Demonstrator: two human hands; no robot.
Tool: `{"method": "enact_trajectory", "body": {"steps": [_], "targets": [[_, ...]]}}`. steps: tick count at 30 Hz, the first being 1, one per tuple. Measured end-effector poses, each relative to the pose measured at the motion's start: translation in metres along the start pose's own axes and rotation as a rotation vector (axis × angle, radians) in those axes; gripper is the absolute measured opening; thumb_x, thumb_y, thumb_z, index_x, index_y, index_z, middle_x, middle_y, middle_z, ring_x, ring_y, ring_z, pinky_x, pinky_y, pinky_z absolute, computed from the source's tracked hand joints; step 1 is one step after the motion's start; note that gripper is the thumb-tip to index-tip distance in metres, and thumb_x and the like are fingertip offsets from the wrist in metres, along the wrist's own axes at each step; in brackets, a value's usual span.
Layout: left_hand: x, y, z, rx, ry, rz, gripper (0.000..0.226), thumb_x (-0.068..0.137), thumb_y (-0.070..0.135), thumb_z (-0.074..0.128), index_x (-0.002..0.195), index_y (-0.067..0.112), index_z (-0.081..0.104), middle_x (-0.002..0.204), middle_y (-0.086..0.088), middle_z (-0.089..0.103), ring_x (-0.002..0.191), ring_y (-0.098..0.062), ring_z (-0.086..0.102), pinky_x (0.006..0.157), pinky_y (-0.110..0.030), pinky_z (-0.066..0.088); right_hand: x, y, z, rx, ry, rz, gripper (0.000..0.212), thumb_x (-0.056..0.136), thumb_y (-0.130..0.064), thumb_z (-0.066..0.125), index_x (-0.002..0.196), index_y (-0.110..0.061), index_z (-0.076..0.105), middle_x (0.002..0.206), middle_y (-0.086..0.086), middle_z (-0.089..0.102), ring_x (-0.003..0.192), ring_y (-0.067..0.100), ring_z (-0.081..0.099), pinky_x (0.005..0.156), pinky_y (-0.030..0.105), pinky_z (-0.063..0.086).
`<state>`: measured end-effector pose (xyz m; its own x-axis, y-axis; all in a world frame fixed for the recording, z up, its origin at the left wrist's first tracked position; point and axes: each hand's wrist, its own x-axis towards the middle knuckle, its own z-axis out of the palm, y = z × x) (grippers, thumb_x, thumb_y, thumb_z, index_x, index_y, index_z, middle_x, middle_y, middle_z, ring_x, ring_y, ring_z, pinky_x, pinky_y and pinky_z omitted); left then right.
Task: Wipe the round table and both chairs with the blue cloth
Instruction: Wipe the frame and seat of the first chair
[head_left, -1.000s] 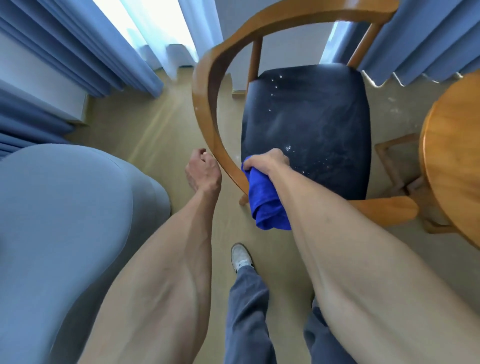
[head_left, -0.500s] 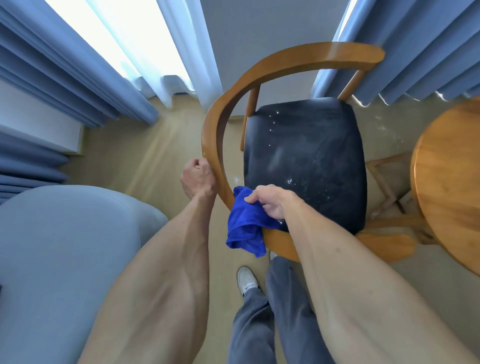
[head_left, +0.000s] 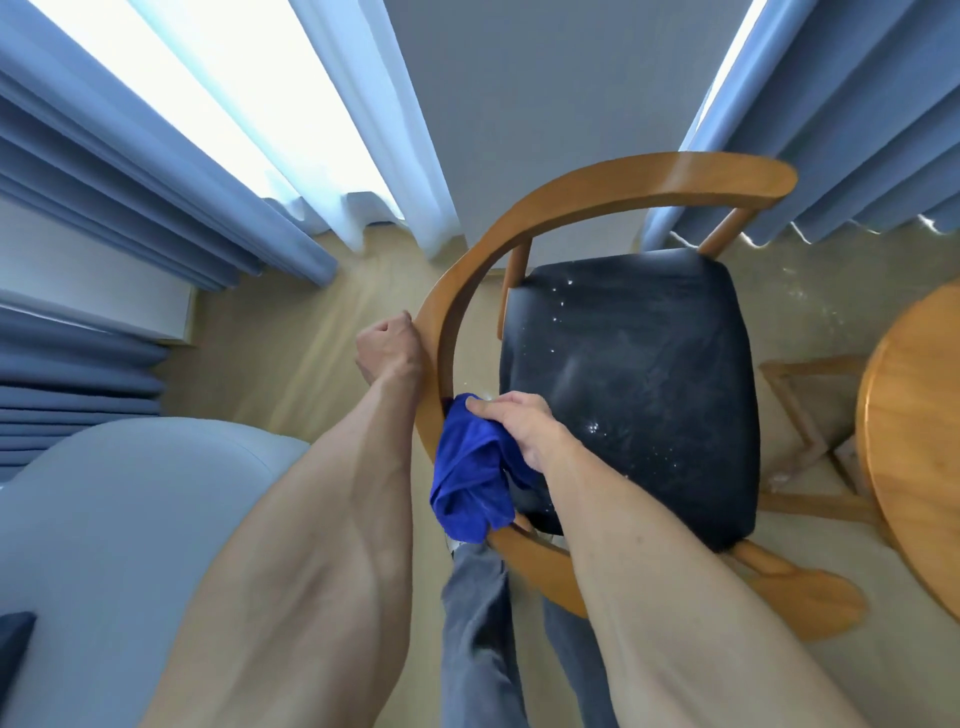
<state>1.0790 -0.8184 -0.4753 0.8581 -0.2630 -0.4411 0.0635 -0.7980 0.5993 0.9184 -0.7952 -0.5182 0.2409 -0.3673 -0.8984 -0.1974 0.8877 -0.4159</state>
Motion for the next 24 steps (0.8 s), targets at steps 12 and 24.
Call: {"method": "enact_trajectory", "body": {"steps": [12,24], "targets": [[0.037,0.017,0.016,-0.005,-0.184,-0.112,0.014,0.064,0.029,0.059,0.055,0.018,0.058,0.059,-0.002,0.049,0.057,-0.020,0.041,0.055,-0.033,0.036,0.034,-0.055,0.038,0.233,0.220,-0.006,0.015,0.077,-0.031,0.067,0.078,-0.018,0.060,0.083,0.002,0.063,0.075,0.025,0.058,0.072,0.037,0.052],[0.083,0.054,0.057,0.314,-0.362,0.042,0.027,0.077,0.018,0.055,0.052,0.012,0.047,0.060,-0.015,0.052,0.069,-0.043,0.042,0.063,-0.035,0.045,0.076,-0.123,0.044,0.503,0.366,-0.135,0.023,0.078,0.002,0.058,0.080,-0.019,0.068,0.082,0.010,0.069,0.078,0.028,0.065,0.080,0.043,0.057]]}}
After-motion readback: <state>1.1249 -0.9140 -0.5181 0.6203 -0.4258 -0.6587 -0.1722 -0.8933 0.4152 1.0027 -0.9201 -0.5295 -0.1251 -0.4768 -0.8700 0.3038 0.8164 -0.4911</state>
